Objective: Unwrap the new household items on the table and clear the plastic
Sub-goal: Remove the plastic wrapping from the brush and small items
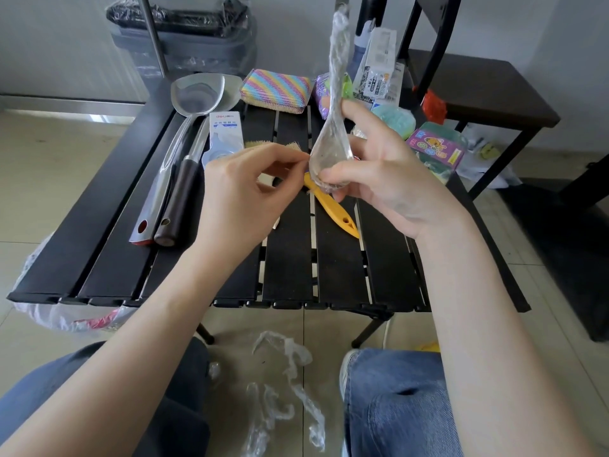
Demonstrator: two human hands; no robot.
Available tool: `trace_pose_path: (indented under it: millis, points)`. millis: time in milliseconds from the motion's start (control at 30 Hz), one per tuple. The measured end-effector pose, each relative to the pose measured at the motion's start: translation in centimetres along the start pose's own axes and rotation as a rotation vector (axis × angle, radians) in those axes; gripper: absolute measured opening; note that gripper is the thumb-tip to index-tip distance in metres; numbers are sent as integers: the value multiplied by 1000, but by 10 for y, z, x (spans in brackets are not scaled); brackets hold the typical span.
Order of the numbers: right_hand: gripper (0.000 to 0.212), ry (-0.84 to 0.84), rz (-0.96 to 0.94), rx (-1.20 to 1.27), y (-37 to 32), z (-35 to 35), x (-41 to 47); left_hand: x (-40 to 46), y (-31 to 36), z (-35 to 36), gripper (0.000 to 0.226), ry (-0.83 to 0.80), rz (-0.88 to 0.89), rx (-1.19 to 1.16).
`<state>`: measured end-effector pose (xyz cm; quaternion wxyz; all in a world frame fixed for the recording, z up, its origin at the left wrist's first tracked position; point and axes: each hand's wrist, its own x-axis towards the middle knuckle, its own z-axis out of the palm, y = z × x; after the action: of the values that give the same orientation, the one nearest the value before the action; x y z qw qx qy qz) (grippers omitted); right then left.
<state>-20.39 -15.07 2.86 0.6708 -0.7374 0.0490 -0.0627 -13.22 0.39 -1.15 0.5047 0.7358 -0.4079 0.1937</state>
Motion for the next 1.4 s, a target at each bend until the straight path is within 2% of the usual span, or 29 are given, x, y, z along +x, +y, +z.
trace_pose_path:
  millis: [100,233,300,367,400,467,533,633,800,900,967,1100,1167,1267,1333,1400]
  points:
    - [72,1,13,-30,-1,1,-1,2,0,0,9,5,-69,0]
    - [73,-61,-15,-75,-3,1,-1,7,7,1,9,-6,-437,-288]
    - [73,-95,-15,-33,-4,0,-2,11,7,1,12,-66,-594,-434]
    - [73,-101,3,25,-2,-1,-2,14,5,-2,12,-199,-694,-533]
    - [74,-87,15,53,-1,-2,-2,15,3,-4,11,-246,-707,-567]
    - [73,-45,32,81,1,-3,-1,16,1,-8,12,-231,-680,-618]
    - [72,-19,37,78,1,-3,0,17,1,-11,18,-178,-576,-590]
    - [73,-24,38,81,0,-2,-1,15,2,-11,14,-226,-426,-500]
    - [75,-77,36,111,-2,-1,-1,12,1,-5,16,-229,-482,-552]
    - [72,-110,39,152,-2,-5,-3,10,-1,-2,14,-212,-448,-563]
    - [70,-148,50,177,-1,-5,-4,8,-1,-1,14,-196,-371,-499]
    - [67,-205,54,192,-1,-4,-6,7,3,3,12,-49,-251,-319]
    - [66,-223,47,185,-1,-4,-6,5,4,7,14,-6,-301,-321]
    - [68,-227,31,153,1,-1,-4,4,5,12,17,2,-537,-473]
    - [69,-202,28,157,2,0,-3,8,6,10,20,-55,-675,-677]
    - [69,-155,42,172,-1,-2,-2,10,4,7,22,-154,-675,-770]
